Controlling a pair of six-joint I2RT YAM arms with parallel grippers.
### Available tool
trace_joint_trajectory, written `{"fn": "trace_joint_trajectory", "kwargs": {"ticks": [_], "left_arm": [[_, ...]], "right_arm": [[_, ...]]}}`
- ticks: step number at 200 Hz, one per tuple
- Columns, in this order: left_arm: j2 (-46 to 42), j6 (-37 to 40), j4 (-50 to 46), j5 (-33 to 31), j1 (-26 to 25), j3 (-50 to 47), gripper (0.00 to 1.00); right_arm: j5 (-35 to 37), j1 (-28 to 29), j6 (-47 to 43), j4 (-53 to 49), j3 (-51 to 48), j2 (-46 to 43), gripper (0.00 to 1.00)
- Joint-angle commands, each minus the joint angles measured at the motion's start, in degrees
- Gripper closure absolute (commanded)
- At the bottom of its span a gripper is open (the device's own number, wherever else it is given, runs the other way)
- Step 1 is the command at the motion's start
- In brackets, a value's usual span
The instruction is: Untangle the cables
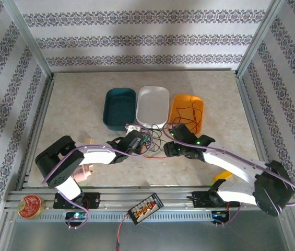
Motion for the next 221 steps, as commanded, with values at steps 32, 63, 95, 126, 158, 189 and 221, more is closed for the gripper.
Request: {"fn": "trace_joint_trajectory", "kwargs": {"ticks": [32, 63, 95, 126, 158, 189, 221], "left_arm": [[1.22, 0.70, -2.31, -1.43, -0.50, 0.88, 1.00], [1.03, 0.52, -2.19, -1.50, -0.50, 0.36, 1.00], [1.23, 0.05, -1.99, -1.41, -0.49, -0.08, 1.00], [1.38, -0.21, -1.65, -1.42, -0.50, -0.27, 1.00], [1.91, -0.20, -1.46, -1.20, -0.50, -0.09, 1.00], [2.13, -0.55, -1.43, -1.26, -0.59, 0.13, 1.00], [1.69, -0.60, -1.59, -1.48, -0.68, -0.18, 1.00]], "right_arm": [[0.85, 0.87, 0.80, 1.39, 0.26, 8.44, 0.40], [2.30, 0.96, 1.24, 1.91, 1.88, 13.13, 0.40], [5.89, 1.56, 3.42, 0.71, 1.94, 17.12, 0.45], [6.31, 1.69, 5.63, -0.11, 0.01, 18.18, 0.58], [7.08, 1.74, 5.91, 0.13, -0.11, 17.61, 0.74], [7.96, 1.76, 5.71, 0.45, 0.24, 17.08, 0.95], [12.00, 1.66, 6.59, -0.09, -0.96, 12.48, 1.00]]}}
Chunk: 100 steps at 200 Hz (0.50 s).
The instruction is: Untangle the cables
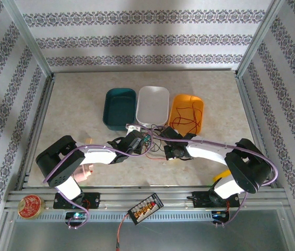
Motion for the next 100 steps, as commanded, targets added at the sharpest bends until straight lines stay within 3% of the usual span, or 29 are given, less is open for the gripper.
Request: {"fn": "trace_joint_trajectory", "kwargs": {"ticks": [1, 35, 100], "left_arm": [[1.19, -0.56, -1.81, -1.25, -0.42, -0.42, 1.00], [0.93, -0.47, -2.34, -1.65, -0.42, -0.58, 1.00], [0.64, -0.49, -2.44, -1.78, -0.42, -0.94, 1.00]], "right_arm": [[5.38, 0.21, 1.24, -3.12, -1.91, -3.16, 1.00], [13.04, -0.38, 3.98, -6.60, -3.26, -9.97, 1.00], [17.15, -3.64, 6.39, -9.24, -4.23, -23.05, 1.00]]}}
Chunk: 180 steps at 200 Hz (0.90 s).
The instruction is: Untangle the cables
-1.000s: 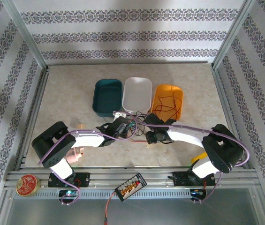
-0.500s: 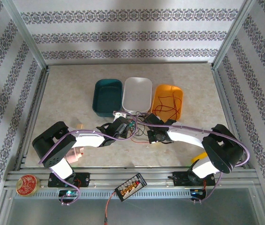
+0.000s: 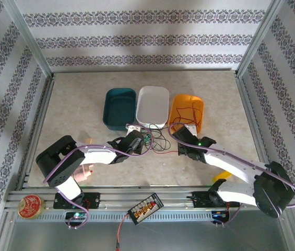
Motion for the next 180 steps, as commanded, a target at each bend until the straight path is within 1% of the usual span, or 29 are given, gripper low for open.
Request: {"fn": "trace_joint_trajectory", "kwargs": {"ticks": [1, 22, 46, 65, 79, 105, 117, 132, 151, 166, 180], "left_arm": [[0.64, -0.47, -2.39, -1.57, -0.37, -0.94, 1.00], [0.81, -0.28, -2.44, -1.49, -0.37, -1.10, 1.00], [0.74, -0.44, -2.28, -1.63, -0.37, -1.25, 1.00], [0.56, -0.62, -2.35, -1.58, -0.37, -1.43, 1.00], [0.38, -0.62, -2.31, -1.72, -0.37, -1.65, 1.00], [-0.06, -0.59, -2.53, -1.95, -0.37, -2.08, 1.00], [-0.24, -0.53, -2.56, -1.95, -0.37, -2.25, 1.00], [-0.41, -0.46, -3.00, -1.85, -0.37, -2.26, 1.00], [-0.92, -0.36, -3.30, -2.16, -0.38, -2.68, 1.00], [-1.28, -0.37, -3.79, -2.62, -0.37, -2.79, 1.00], [-1.64, -0.31, -4.37, -2.84, -0.39, -2.86, 1.00]], "right_arm": [[4.13, -0.45, 1.47, -2.38, -0.27, -4.40, 1.00], [5.71, -0.55, 1.06, -2.41, 0.46, -9.04, 1.00], [9.87, -2.07, -1.36, -3.87, 3.27, -12.65, 1.00], [11.97, -6.02, -4.84, -4.65, 6.16, -14.88, 1.00], [11.90, -11.07, -7.74, -4.42, 8.14, -16.35, 1.00], [7.99, -21.68, -11.54, -2.58, 11.17, -18.11, 1.00], [5.38, -25.25, -12.69, -1.64, 12.44, -18.21, 1.00], [2.93, -27.72, -15.09, -1.23, 14.30, -17.07, 1.00], [2.41, -29.01, -16.92, -0.84, 16.49, -15.13, 1.00], [2.14, -31.02, -16.73, -0.62, 18.23, -14.14, 1.00], [-0.65, -34.10, -15.51, -0.12, 19.65, -13.83, 1.00]]}}
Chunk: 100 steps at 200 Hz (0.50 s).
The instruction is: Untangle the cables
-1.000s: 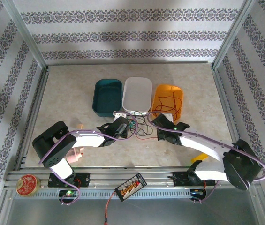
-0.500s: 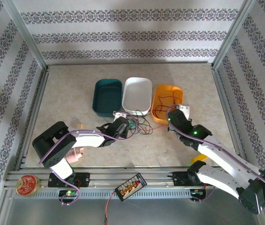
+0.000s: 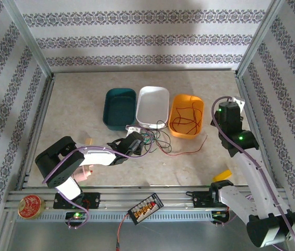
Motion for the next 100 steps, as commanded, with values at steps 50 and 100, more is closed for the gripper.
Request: {"fn": "trace_joint_trajectory", "kwargs": {"ticks": [50, 100], "left_arm": [[-0.97, -0.18, -4.77, -1.74, 0.20, -1.19, 1.00], [0.71, 0.17, -4.35, -0.97, 0.19, 0.38, 1.00]], "right_arm": [[-24.57, 3.90, 3.18, 1.97, -0.90, 5.77, 0.90], [-34.04, 27.48, 0.97, 4.76, -9.68, 17.01, 0.62]]}}
